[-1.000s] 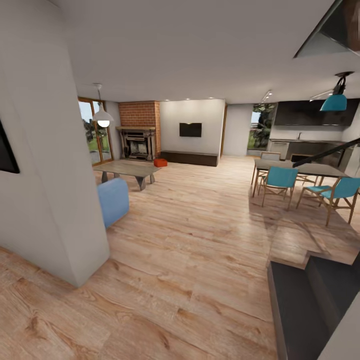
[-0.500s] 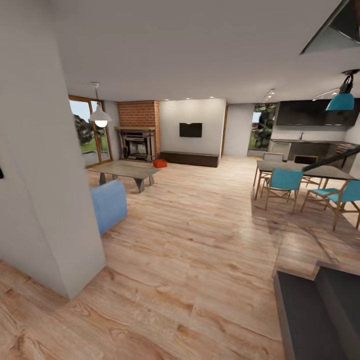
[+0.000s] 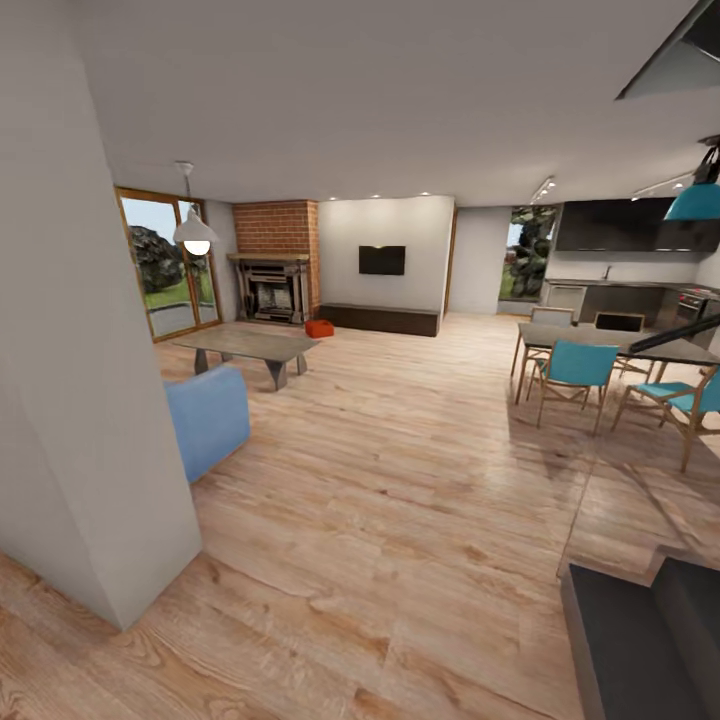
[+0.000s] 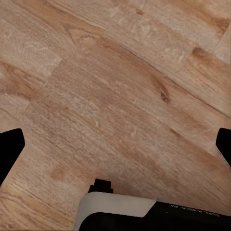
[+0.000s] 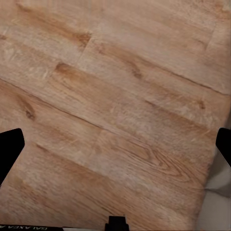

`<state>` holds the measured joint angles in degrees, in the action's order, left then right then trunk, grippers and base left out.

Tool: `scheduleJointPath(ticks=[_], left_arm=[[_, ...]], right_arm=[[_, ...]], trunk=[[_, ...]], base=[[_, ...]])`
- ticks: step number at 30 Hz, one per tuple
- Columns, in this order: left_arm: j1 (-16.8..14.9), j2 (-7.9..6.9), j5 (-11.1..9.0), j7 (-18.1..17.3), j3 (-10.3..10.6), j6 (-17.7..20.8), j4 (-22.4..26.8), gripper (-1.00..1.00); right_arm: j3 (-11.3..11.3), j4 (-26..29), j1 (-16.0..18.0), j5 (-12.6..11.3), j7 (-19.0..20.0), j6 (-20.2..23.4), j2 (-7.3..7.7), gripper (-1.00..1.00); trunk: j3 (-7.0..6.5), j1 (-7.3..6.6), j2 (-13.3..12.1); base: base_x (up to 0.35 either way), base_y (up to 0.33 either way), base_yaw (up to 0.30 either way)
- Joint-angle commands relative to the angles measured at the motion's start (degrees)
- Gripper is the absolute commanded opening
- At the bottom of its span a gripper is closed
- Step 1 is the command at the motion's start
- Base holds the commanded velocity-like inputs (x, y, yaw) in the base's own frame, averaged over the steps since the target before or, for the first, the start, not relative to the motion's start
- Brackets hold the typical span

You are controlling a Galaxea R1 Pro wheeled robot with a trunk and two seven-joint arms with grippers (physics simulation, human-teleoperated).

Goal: Move the two storage containers from the living room to the garage. In the garage, place one container on the floor and stack the other container on top of it (either order is fine).

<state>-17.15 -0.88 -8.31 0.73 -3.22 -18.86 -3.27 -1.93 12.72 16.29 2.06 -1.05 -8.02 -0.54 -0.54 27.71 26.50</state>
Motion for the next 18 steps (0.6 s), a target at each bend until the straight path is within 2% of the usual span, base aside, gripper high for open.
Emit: scheduleJointPath(ticks=[1, 18], left_arm=[[-0.1, 0.0, 0.0, 0.0, -0.3, -0.4, -0.2, 1.0], [-0.1, -0.09, 0.0, 0.0, -0.3, -0.4, -0.2, 1.0]], right_arm=[[-0.2, -0.1, 0.0, 0.2, -0.1, -0.2, 0.01, 1.0], [-0.2, -0.1, 0.0, 0.1, -0.1, -0.2, 0.01, 1.0]], trunk=[[0.02, 0.05, 0.0], [0.02, 0.05, 0.0]], base=[[0.325, 0.0, 0.0], [0.325, 0.0, 0.0]])
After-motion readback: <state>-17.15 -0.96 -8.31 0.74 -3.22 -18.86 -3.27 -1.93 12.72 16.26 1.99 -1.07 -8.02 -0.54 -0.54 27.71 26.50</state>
